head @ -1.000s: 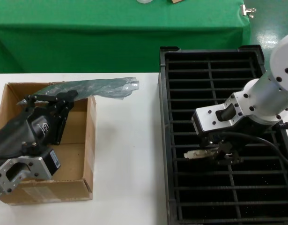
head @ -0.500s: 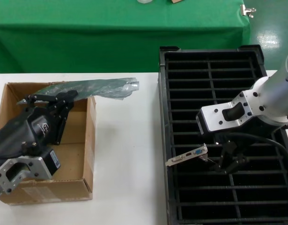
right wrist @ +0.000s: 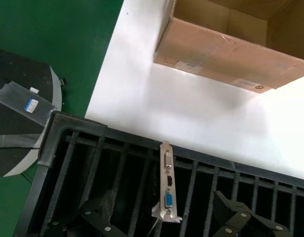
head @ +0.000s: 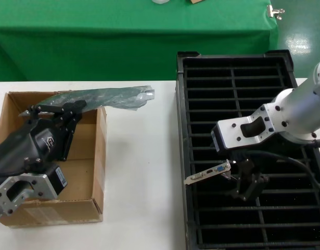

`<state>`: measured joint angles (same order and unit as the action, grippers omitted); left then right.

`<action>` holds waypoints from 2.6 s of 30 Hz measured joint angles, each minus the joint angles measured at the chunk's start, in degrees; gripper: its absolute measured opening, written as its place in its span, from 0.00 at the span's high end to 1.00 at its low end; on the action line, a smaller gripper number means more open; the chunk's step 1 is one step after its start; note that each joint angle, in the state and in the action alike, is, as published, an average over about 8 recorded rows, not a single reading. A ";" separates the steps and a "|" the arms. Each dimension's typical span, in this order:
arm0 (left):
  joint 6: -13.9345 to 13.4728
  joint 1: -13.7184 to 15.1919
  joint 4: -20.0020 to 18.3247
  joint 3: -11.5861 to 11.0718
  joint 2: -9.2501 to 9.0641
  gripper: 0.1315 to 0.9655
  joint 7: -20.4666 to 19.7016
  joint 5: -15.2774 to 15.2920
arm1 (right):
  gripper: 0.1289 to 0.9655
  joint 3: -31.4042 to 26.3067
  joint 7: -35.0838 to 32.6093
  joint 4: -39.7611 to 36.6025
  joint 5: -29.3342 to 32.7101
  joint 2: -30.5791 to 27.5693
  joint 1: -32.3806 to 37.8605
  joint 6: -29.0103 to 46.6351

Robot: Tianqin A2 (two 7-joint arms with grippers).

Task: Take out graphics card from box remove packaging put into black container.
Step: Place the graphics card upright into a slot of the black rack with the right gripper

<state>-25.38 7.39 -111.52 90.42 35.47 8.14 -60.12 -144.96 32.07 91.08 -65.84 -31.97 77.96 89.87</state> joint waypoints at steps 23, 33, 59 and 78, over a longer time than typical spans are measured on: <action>0.00 0.00 0.00 0.00 0.00 0.99 0.00 0.00 | 0.63 2.04 -3.32 -4.51 3.02 3.86 -3.05 0.01; 0.00 0.00 0.00 0.00 0.00 0.99 0.00 0.00 | 0.77 1.19 -3.09 -3.83 2.79 3.20 -2.61 0.05; 0.00 0.00 0.00 0.00 0.00 0.99 0.00 0.00 | 0.98 -0.90 -1.26 -0.99 2.06 -1.55 -1.36 0.07; 0.00 0.00 0.00 0.00 0.00 0.99 0.00 0.00 | 0.98 -1.32 0.54 0.06 2.23 -5.27 0.43 0.07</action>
<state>-25.38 7.39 -111.52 90.42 35.47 8.14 -60.12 -146.28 32.61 91.13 -63.61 -37.24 78.39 89.93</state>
